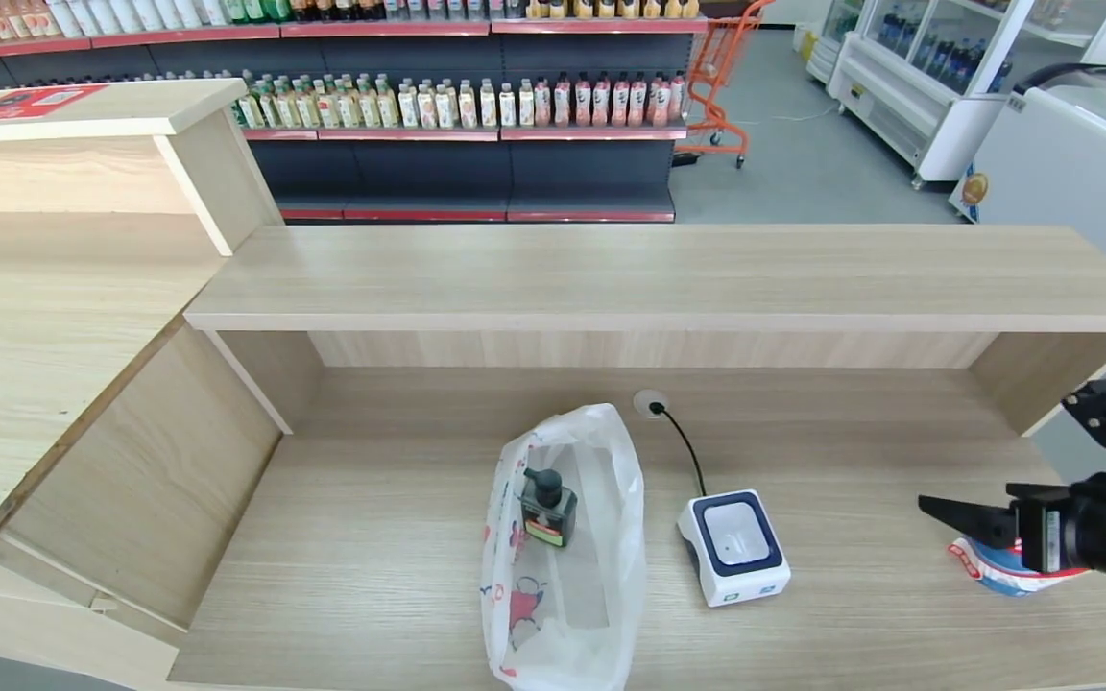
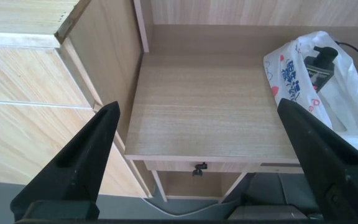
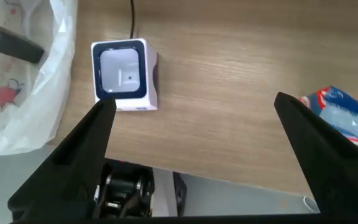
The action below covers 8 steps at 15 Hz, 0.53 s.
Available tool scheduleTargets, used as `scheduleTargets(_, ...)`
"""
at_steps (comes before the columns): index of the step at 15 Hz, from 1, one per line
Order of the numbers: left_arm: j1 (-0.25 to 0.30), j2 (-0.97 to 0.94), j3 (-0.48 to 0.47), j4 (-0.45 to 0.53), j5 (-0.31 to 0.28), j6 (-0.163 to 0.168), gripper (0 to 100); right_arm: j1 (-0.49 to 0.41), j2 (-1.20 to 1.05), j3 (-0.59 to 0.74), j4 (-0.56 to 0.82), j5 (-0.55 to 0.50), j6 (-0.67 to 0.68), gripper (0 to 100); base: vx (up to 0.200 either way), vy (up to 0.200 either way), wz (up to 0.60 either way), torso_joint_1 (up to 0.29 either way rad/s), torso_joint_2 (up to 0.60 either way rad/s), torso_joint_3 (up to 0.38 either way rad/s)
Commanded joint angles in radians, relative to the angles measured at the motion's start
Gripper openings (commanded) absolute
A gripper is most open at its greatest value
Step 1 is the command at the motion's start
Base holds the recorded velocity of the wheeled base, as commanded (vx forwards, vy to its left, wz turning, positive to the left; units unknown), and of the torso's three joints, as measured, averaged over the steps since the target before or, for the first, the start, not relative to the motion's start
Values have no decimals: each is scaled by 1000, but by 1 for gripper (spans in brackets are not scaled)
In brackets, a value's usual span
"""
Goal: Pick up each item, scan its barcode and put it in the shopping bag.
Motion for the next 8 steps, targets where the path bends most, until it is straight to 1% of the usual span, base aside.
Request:
scheduleTargets(1, 0, 0, 0, 0, 0, 0, 100, -70, -122, 60, -1, -5, 72, 100, 0, 0, 0, 0, 0, 0)
scheduleTargets(2, 0, 0, 0, 0, 0, 0, 100, -85, -123, 56, 1, -7, 122, 100, 0, 0, 0, 0, 0, 0)
scheduleTargets(3, 0, 0, 0, 0, 0, 0, 100, -102, -123, 54, -1, -4, 142, 100, 0, 0, 0, 0, 0, 0)
scheduleTargets(4, 0, 0, 0, 0, 0, 0, 100, -116, -122, 57, 1, -1, 152, 100, 0, 0, 0, 0, 0, 0)
scheduleTargets(8, 0, 0, 0, 0, 0, -2, 100, -116, -134, 97, 1, -5, 171, 100, 0, 0, 0, 0, 0, 0)
